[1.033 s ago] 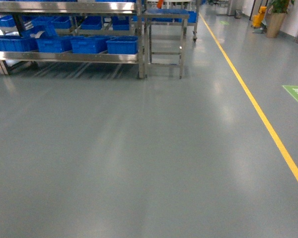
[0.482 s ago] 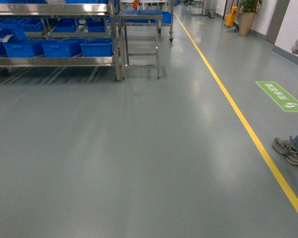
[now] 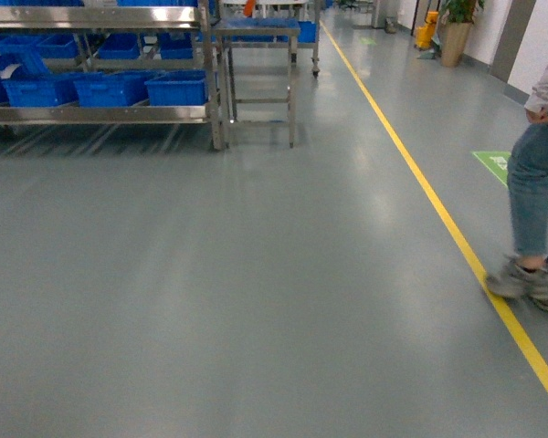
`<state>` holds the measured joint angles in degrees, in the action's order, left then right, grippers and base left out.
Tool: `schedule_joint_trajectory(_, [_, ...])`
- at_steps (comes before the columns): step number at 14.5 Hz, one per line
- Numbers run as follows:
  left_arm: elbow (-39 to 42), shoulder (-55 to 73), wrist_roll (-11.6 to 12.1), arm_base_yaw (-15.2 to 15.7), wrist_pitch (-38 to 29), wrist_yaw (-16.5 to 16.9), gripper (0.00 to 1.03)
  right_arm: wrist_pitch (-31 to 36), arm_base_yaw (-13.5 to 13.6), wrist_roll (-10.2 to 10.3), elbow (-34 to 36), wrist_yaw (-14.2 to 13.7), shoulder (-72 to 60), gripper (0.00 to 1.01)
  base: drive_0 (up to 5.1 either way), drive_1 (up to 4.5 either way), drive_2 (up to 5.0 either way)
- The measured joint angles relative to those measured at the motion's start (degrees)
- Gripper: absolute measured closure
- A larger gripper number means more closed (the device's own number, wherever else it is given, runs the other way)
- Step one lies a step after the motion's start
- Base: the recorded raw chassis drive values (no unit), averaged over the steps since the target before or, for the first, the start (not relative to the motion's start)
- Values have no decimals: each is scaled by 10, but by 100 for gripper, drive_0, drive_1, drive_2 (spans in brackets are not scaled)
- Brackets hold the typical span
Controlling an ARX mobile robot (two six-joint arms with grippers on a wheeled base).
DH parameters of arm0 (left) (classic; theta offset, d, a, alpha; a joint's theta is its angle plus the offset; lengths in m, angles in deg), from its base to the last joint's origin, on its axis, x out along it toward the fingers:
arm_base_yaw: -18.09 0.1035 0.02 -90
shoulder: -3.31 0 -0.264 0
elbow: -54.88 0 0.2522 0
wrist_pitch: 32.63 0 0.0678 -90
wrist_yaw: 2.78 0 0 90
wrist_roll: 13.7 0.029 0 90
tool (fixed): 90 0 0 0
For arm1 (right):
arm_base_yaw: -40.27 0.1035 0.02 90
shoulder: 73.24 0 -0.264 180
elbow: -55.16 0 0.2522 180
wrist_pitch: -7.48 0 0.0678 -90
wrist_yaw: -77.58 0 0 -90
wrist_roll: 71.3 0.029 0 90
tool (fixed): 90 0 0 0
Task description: Sort blue parts and orange caps into right shelf containers
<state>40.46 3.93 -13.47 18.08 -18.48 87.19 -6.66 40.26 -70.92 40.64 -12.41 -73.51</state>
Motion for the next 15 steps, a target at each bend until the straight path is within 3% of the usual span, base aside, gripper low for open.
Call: schedule_joint_trajectory(15, [0,0,0,0,-2,0,62,0,0,0,0,0,0,58,0,429,-430])
